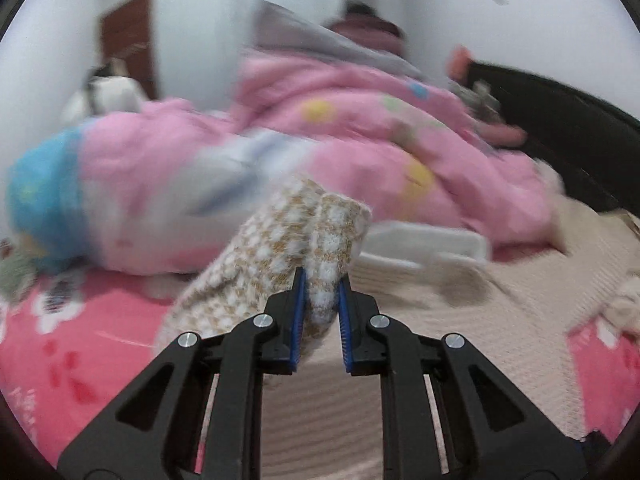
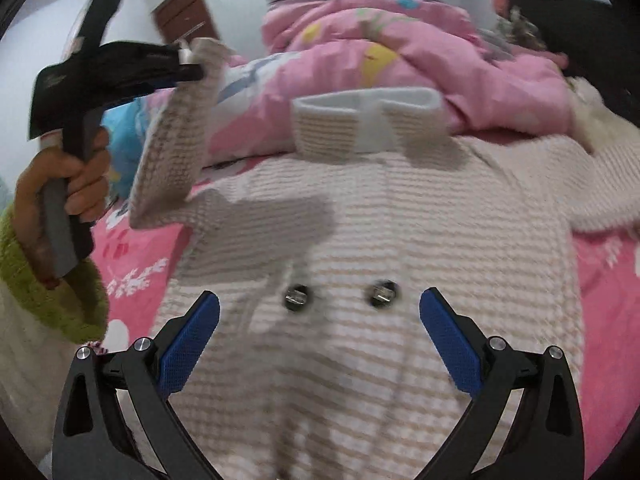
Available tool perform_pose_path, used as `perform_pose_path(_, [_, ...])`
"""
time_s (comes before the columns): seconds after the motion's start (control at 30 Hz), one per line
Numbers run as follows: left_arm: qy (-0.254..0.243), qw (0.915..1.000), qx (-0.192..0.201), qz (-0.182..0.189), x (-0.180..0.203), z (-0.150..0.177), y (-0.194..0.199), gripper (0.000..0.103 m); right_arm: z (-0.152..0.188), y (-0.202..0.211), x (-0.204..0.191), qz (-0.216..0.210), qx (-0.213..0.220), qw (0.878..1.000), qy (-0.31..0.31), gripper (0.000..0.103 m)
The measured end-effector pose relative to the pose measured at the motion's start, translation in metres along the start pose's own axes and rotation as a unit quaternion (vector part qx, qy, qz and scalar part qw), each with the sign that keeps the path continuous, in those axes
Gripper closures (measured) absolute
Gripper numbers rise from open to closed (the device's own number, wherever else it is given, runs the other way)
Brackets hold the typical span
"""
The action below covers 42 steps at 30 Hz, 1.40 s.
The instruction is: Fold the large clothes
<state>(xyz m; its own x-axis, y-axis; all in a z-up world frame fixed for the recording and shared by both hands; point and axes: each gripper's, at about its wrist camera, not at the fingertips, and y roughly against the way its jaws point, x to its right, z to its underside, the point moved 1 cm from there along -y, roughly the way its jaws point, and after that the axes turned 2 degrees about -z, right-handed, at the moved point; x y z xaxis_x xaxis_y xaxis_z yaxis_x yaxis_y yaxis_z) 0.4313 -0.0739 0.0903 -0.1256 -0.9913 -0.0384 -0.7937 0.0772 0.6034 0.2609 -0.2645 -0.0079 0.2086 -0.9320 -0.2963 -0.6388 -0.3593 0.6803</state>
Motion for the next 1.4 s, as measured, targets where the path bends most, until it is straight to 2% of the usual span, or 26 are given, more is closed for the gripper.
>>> perform_pose_path(0.07, [-0.003,0.9985,-0.030,0.044,0.022,0.011,-0.022,0.088,0.008,0.003,0.016,0.010,0.000,1.000,-0.013,0.005])
perform_pose_path(0.13, [-0.007,0.9930,-0.074,0.092,0.047,0.026,-0.047,0.081,0.017,0.009,0.032,0.020,-0.002,1.000,-0.023,0.005])
perform_pose_path(0.17, [-0.008,0.9877,-0.104,0.117,0.055,0.035,-0.060,0.067,0.022,0.012,0.041,0.026,-0.004,0.999,-0.029,0.005])
perform_pose_path(0.2, [-0.005,0.9854,-0.119,0.121,0.058,0.041,-0.066,0.047,0.025,0.015,0.048,0.030,-0.005,0.999,-0.036,0.005])
perform_pose_path(0.23, [0.000,0.9840,-0.128,0.123,0.056,0.047,-0.068,0.039,0.027,0.019,0.053,0.031,-0.005,0.999,-0.042,0.005])
perform_pose_path(0.27, [0.004,0.9835,-0.130,0.126,0.055,0.050,-0.067,0.031,0.030,0.023,0.061,0.033,-0.005,0.998,-0.051,0.005])
perform_pose_path(0.43, [0.015,0.9824,-0.109,0.151,0.020,0.055,-0.015,0.021,0.040,0.055,0.090,0.045,0.007,0.995,-0.086,0.005])
perform_pose_path(0.57, [0.002,0.9872,-0.105,0.120,-0.014,0.079,0.035,0.021,0.059,0.079,0.111,0.046,0.010,0.991,-0.123,0.005])
perform_pose_path(0.67, [0.009,0.9884,-0.123,0.089,-0.045,0.120,0.066,0.021,0.079,0.096,0.126,0.036,0.009,0.987,-0.156,0.005])
perform_pose_path(0.8, [0.057,0.9806,-0.169,0.082,-0.073,0.199,0.090,0.021,0.109,0.110,0.150,0.003,-0.003,0.976,-0.216,0.006])
perform_pose_path(0.87, [0.089,0.9739,-0.186,0.094,-0.080,0.236,0.097,0.023,0.124,0.112,0.159,-0.026,-0.015,0.969,-0.243,0.010])
perform_pose_path(0.97, [0.134,0.9608,-0.210,0.121,-0.082,0.281,0.100,0.038,0.146,0.108,0.165,-0.069,-0.037,0.958,-0.276,0.017])
perform_pose_path(1.0, [0.144,0.9579,-0.214,0.126,-0.081,0.292,0.102,0.046,0.151,0.108,0.165,-0.075,-0.040,0.956,-0.281,0.021])
perform_pose_path(1.03, [0.158,0.9561,-0.215,0.122,-0.081,0.302,0.104,0.049,0.155,0.108,0.164,-0.076,-0.043,0.955,-0.283,0.022])
perform_pose_path(1.13, [0.180,0.9548,-0.202,0.123,-0.081,0.321,0.115,0.056,0.165,0.112,0.157,-0.103,-0.052,0.950,-0.291,0.029])
perform_pose_path(1.33, [0.229,0.9377,-0.214,0.150,-0.091,0.347,0.120,0.063,0.186,0.107,0.149,-0.115,-0.069,0.942,-0.308,0.044])
perform_pose_path(1.4, [0.237,0.9354,-0.214,0.153,-0.094,0.350,0.119,0.063,0.190,0.105,0.146,-0.122,-0.073,0.938,-0.315,0.051])
